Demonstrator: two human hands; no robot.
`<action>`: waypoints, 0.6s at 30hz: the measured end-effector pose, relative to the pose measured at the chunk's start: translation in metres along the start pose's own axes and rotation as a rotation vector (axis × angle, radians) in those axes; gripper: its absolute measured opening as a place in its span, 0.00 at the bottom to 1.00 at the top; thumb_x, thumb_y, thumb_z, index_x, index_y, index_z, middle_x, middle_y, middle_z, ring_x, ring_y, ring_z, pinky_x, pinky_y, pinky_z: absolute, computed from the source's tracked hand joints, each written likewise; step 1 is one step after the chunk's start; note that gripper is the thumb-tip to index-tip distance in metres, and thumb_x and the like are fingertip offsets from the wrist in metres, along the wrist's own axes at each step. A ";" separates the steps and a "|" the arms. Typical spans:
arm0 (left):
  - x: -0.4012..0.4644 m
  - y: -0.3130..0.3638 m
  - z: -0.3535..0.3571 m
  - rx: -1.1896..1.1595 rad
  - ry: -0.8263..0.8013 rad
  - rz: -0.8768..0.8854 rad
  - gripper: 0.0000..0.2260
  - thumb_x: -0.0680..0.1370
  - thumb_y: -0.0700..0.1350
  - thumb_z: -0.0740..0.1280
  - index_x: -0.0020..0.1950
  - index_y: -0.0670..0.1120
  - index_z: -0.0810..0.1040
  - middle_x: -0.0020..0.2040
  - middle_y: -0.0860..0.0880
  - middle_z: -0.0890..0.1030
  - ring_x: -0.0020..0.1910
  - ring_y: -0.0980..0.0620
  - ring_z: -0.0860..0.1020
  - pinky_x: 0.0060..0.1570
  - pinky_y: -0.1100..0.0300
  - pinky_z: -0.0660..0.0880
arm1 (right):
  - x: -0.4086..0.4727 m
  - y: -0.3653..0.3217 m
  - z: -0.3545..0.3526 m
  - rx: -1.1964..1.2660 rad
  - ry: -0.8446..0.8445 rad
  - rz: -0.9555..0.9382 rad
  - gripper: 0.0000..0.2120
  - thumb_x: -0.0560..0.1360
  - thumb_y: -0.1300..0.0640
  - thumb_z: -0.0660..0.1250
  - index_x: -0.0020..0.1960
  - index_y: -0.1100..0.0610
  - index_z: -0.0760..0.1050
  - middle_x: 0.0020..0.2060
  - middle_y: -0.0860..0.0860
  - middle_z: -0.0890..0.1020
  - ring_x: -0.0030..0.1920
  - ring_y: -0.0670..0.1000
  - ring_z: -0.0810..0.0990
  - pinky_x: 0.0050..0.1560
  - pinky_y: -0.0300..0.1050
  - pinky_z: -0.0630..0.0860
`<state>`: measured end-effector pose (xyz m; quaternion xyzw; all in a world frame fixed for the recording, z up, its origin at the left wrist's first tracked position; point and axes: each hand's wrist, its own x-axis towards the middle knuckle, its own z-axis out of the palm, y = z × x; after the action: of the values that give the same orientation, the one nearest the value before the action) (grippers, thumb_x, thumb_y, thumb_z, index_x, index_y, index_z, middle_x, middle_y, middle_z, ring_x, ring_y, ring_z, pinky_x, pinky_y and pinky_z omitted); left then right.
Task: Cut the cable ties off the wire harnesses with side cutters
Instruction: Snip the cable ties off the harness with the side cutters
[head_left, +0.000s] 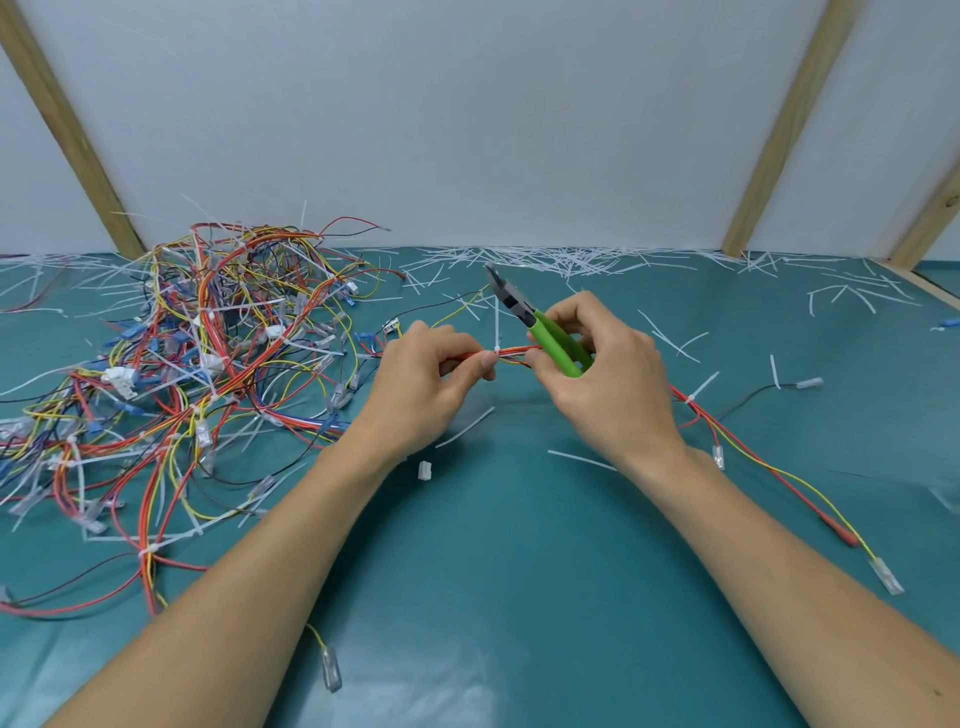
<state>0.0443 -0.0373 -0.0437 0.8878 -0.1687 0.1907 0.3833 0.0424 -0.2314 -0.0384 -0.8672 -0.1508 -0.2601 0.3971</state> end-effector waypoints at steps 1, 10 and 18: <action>0.001 -0.003 0.000 0.054 0.021 0.009 0.09 0.81 0.49 0.68 0.43 0.49 0.85 0.30 0.55 0.70 0.39 0.51 0.66 0.46 0.53 0.66 | 0.001 0.000 -0.001 -0.019 0.016 0.001 0.13 0.72 0.43 0.74 0.49 0.47 0.74 0.39 0.40 0.82 0.39 0.45 0.80 0.43 0.52 0.79; 0.006 -0.015 0.000 0.164 0.140 0.025 0.07 0.79 0.51 0.70 0.47 0.51 0.87 0.32 0.56 0.69 0.40 0.48 0.66 0.44 0.50 0.66 | 0.012 0.015 -0.020 -0.193 -0.040 0.041 0.25 0.66 0.24 0.70 0.51 0.43 0.80 0.43 0.37 0.84 0.44 0.39 0.81 0.44 0.42 0.74; 0.004 -0.014 0.002 0.118 0.166 -0.014 0.05 0.78 0.49 0.71 0.49 0.51 0.87 0.33 0.54 0.72 0.43 0.46 0.68 0.47 0.47 0.68 | 0.013 0.016 -0.023 -0.217 -0.147 0.000 0.18 0.69 0.34 0.76 0.54 0.41 0.83 0.49 0.42 0.82 0.52 0.48 0.78 0.58 0.55 0.73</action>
<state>0.0548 -0.0303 -0.0520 0.8912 -0.1186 0.2707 0.3442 0.0535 -0.2586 -0.0283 -0.9217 -0.1503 -0.2107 0.2889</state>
